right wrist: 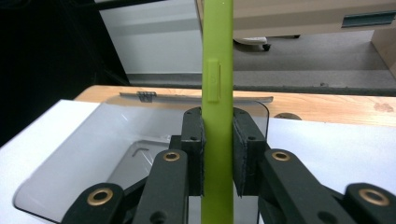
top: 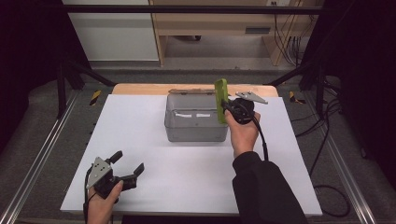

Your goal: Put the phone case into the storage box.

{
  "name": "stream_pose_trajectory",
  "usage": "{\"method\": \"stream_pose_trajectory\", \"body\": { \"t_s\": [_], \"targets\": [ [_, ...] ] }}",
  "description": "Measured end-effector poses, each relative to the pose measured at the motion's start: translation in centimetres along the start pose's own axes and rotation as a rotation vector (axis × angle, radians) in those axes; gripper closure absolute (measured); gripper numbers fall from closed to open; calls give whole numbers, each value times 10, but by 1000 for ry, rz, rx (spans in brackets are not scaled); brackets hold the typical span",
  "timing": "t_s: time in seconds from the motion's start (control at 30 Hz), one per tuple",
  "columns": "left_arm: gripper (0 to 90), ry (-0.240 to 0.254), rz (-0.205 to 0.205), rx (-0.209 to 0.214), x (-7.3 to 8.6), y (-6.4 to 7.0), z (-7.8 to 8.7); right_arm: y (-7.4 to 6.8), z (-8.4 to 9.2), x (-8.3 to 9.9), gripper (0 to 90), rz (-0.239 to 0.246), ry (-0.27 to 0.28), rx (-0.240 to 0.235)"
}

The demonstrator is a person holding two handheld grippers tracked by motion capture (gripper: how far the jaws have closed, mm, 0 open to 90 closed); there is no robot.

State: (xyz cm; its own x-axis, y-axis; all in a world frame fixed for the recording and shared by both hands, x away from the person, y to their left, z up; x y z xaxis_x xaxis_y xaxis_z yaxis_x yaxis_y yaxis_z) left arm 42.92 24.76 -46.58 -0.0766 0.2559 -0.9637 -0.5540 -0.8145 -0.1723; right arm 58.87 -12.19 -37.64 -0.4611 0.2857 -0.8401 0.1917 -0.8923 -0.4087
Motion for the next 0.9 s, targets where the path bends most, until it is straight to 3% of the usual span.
{"method": "stream_pose_trajectory", "body": {
  "t_s": [0.43, 0.9],
  "targets": [
    [36, -1, 4, 1, 0, 0, 0, 7, -8, 3, 772, 28, -4, 47],
    [36, -7, 4, 4, 1, 0, -1, 14, -21, 8, 772, 33, -28, 62]
  ]
}}
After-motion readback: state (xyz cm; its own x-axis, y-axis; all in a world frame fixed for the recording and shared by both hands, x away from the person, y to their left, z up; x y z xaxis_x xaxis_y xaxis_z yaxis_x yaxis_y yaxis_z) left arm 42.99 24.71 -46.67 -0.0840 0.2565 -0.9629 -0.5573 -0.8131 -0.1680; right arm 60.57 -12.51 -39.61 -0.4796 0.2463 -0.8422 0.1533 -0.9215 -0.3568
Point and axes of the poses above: each handheld gripper's, and its own axes: z roughly backward along the jaws, x roughly out of its underside, y roughly to its right, the point moved 4 cm from there along -z, roughly forward along the jaws, and after that the axes turned 14 degrees about -z, right-handed, at the moved point
